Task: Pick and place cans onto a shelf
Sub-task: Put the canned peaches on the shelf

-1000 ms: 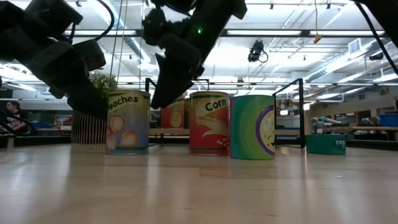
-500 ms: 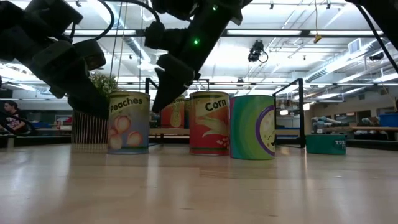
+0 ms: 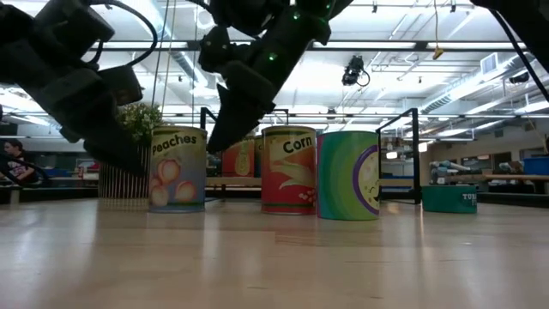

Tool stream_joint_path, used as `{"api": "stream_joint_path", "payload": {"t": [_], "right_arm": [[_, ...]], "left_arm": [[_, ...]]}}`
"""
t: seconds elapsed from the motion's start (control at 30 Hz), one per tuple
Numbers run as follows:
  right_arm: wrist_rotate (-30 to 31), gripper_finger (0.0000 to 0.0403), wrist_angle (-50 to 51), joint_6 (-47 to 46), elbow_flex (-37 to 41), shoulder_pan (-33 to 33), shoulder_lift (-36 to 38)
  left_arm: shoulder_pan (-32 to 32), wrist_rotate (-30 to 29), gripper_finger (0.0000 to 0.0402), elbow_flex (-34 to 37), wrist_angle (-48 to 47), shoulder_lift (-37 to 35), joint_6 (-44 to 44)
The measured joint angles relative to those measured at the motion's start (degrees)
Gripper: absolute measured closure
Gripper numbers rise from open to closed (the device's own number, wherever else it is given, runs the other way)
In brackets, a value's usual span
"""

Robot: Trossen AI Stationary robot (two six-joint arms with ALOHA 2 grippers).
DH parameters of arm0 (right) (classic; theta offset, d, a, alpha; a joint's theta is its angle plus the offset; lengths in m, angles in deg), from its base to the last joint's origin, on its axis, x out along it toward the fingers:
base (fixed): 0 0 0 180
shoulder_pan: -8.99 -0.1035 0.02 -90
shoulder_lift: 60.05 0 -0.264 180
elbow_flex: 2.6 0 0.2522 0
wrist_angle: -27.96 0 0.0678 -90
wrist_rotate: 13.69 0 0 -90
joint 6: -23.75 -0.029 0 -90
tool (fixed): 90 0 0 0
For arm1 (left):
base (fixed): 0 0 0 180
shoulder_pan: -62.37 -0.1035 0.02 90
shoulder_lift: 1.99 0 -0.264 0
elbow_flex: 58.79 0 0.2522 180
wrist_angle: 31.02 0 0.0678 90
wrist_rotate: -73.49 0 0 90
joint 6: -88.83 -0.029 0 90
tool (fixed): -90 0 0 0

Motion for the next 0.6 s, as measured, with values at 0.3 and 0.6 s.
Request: {"api": "stream_joint_path", "payload": {"t": [0.3, 0.6], "right_arm": [[-5.61, 0.0003, -6.76, 0.53, 0.02, -0.11, -1.34], [-5.71, 0.0005, -11.38, 0.66, 0.06, -0.16, -3.51]], "left_arm": [[-3.29, -1.81, 0.0014, 0.00, 0.67, 0.00, -0.07], [-3.29, -1.32, 0.0014, 0.04, 2.48, 0.00, -1.62]]}}
